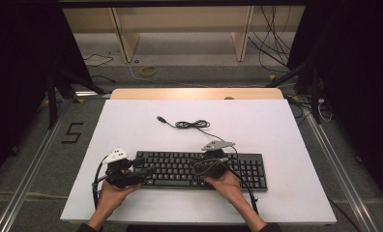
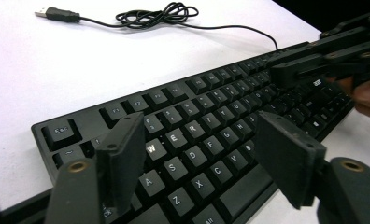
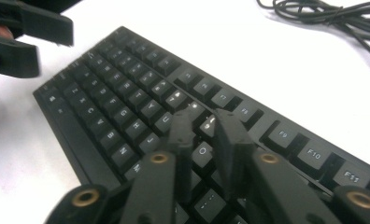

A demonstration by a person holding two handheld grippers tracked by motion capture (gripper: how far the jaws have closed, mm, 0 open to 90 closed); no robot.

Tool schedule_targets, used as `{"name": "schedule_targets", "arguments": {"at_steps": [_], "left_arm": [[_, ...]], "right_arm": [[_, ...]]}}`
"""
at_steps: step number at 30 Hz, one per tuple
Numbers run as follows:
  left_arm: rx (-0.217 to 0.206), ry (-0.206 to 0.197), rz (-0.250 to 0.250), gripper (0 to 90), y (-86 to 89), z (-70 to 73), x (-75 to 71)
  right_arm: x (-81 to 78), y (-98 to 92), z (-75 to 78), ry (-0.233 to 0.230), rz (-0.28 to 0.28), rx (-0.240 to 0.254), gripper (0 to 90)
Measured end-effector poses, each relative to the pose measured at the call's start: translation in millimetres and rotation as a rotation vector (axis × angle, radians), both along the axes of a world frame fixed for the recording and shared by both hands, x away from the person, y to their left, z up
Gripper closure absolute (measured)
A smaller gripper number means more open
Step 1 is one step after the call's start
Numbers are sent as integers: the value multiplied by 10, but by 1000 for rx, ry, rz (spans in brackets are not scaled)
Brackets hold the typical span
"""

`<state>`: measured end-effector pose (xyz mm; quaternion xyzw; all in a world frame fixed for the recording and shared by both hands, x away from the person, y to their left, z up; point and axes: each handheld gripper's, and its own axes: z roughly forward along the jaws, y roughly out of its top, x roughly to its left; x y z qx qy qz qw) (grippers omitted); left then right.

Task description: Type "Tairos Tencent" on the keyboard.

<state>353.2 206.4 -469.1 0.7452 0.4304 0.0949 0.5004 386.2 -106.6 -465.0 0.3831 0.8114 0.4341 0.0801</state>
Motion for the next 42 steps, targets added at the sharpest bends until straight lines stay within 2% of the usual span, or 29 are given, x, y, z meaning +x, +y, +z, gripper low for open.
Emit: {"name": "schedule_targets", "arguments": {"at_steps": [6,11,18,36,42], "left_arm": [[22,21,-8,435,-28,-33,23],[41,30,-19,504,-48,-43,32],[72,47,-10,618,-55,-67,60],[135,70,-44,816,-120,-96,79],[148,71,-41,882,-136,-96,80]], "right_arm": [[-36,-48,41,7,-10,7,618],[-74,-81,58,7,0,19,537],[-135,-118,93,-10,0,21,452],[-232,-179,121,-18,15,39,403],[-251,-188,127,-16,17,44,390]]}}
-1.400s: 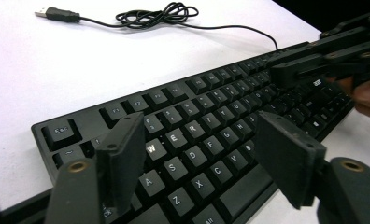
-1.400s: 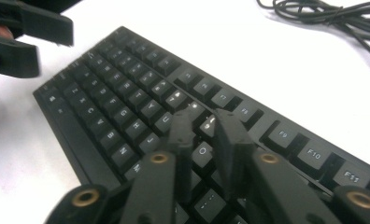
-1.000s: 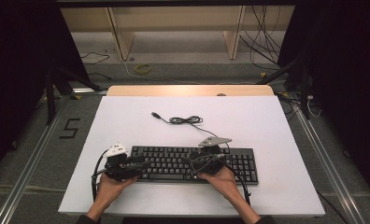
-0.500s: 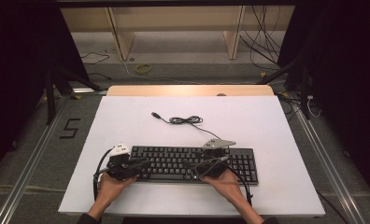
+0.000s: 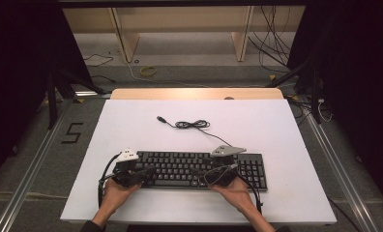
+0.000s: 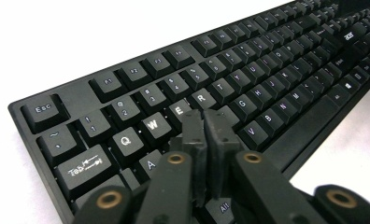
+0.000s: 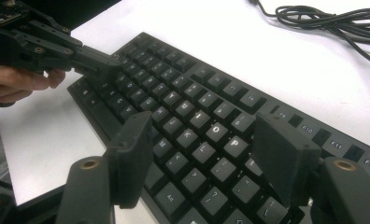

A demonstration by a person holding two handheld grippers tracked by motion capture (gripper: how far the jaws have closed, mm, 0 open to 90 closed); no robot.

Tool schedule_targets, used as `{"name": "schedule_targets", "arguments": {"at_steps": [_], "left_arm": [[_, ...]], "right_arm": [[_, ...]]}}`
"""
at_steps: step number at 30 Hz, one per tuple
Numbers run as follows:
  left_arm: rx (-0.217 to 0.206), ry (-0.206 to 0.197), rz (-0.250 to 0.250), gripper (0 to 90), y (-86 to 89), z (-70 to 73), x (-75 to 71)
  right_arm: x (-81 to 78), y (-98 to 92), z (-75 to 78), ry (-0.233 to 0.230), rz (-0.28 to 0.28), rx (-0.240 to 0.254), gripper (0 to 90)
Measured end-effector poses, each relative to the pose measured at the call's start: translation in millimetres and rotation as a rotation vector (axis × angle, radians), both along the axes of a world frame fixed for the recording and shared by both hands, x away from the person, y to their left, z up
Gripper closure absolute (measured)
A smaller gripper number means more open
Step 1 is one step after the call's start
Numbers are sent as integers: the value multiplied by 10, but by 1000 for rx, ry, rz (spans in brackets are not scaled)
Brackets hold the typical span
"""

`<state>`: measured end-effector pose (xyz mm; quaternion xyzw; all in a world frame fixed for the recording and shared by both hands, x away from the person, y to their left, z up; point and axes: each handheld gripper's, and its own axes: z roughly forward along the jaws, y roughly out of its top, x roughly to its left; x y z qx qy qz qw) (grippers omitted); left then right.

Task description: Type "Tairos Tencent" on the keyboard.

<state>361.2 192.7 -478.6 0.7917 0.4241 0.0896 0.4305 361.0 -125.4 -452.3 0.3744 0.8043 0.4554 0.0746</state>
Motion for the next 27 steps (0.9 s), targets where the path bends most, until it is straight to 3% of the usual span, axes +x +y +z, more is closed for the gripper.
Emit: {"name": "schedule_targets", "arguments": {"at_steps": [25,27], "left_arm": [[21,32,17,890,-14,-33,50],[38,39,18,890,-12,-43,60]], "right_arm": [[-92,18,10,-6,24,7,363],[-95,18,9,-8,26,7,361]]}}
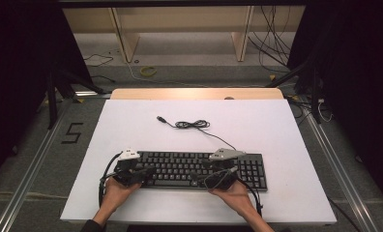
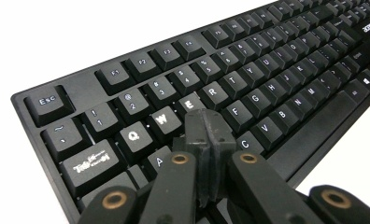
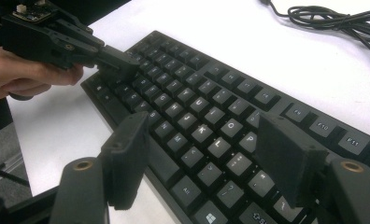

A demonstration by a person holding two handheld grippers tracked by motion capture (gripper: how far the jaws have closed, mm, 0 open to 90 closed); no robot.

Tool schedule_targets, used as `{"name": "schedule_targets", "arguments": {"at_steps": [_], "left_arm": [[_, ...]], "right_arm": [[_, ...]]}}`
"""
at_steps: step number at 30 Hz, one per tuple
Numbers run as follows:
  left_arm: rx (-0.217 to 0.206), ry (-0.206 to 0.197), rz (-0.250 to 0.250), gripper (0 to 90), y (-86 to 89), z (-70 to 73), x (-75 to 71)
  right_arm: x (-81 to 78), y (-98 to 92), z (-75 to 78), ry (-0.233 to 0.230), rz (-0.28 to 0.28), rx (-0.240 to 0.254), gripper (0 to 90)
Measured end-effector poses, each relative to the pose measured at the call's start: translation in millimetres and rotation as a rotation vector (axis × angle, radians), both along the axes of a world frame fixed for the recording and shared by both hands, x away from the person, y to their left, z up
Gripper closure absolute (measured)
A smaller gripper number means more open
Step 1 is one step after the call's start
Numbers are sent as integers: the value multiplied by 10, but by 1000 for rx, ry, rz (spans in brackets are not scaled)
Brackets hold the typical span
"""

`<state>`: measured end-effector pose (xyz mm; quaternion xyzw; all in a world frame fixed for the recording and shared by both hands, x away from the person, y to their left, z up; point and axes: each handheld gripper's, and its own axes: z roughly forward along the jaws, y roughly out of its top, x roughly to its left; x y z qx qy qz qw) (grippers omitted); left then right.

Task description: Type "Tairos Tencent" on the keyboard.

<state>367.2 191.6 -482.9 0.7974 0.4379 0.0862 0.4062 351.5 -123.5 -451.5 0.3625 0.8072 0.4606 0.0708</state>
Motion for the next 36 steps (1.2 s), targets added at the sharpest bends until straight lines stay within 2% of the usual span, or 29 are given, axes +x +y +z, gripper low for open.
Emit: {"name": "schedule_targets", "arguments": {"at_steps": [4,12,15,24,28,36], "left_arm": [[-12,14,3,891,3,-11,16],[-14,16,7,891,-3,-9,16],[-32,22,8,871,14,-6,21],[-46,-17,-2,811,14,69,-32],[-65,-22,-4,757,19,90,-47],[-101,-31,-9,586,21,135,-87]], "right_arm": [[-3,-1,1,-1,0,1,361],[-3,6,-7,1,0,-2,359],[-1,2,-3,2,-2,0,359],[13,-20,1,1,-9,2,356],[15,-22,1,2,-10,-1,356],[17,-16,-3,2,-9,2,356]]}}
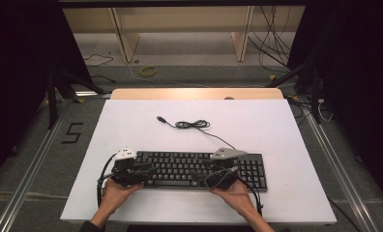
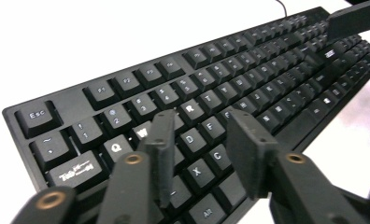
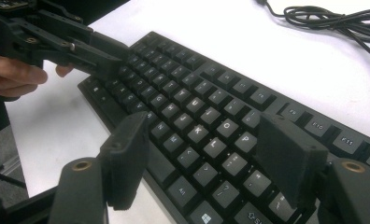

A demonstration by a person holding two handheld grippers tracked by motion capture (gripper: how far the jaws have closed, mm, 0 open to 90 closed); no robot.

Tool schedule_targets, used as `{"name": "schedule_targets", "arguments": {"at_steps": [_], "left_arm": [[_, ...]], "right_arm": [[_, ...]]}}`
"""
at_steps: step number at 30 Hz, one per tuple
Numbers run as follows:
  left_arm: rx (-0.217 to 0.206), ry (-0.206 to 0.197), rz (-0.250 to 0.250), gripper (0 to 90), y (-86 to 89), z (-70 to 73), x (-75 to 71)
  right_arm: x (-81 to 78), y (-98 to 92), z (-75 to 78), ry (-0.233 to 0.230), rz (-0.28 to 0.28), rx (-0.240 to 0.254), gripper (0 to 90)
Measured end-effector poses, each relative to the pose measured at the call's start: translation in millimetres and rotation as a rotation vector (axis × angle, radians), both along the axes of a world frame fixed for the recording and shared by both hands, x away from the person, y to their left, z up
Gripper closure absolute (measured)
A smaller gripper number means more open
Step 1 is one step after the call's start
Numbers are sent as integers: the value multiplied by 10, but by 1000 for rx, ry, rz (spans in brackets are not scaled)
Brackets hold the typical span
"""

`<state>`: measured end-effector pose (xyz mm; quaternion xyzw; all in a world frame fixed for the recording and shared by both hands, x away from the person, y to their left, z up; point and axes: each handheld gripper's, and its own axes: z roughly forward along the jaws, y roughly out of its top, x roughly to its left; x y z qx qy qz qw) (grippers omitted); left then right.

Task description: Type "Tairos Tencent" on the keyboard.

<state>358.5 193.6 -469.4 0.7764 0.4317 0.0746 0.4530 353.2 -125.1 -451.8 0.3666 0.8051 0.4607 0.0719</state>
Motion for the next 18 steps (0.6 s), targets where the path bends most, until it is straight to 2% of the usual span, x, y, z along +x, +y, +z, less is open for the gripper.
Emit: {"name": "schedule_targets", "arguments": {"at_steps": [4,6,10,18], "left_arm": [[-28,-12,9,496,13,24,-26],[-28,-24,19,452,26,37,-37],[-70,-32,34,393,56,51,-48],[-92,-41,39,351,67,65,-67]], "right_arm": [[-2,5,0,0,0,3,357],[-3,12,0,0,2,3,357],[-5,27,1,1,6,3,358],[-10,64,9,-6,16,6,361]]}}
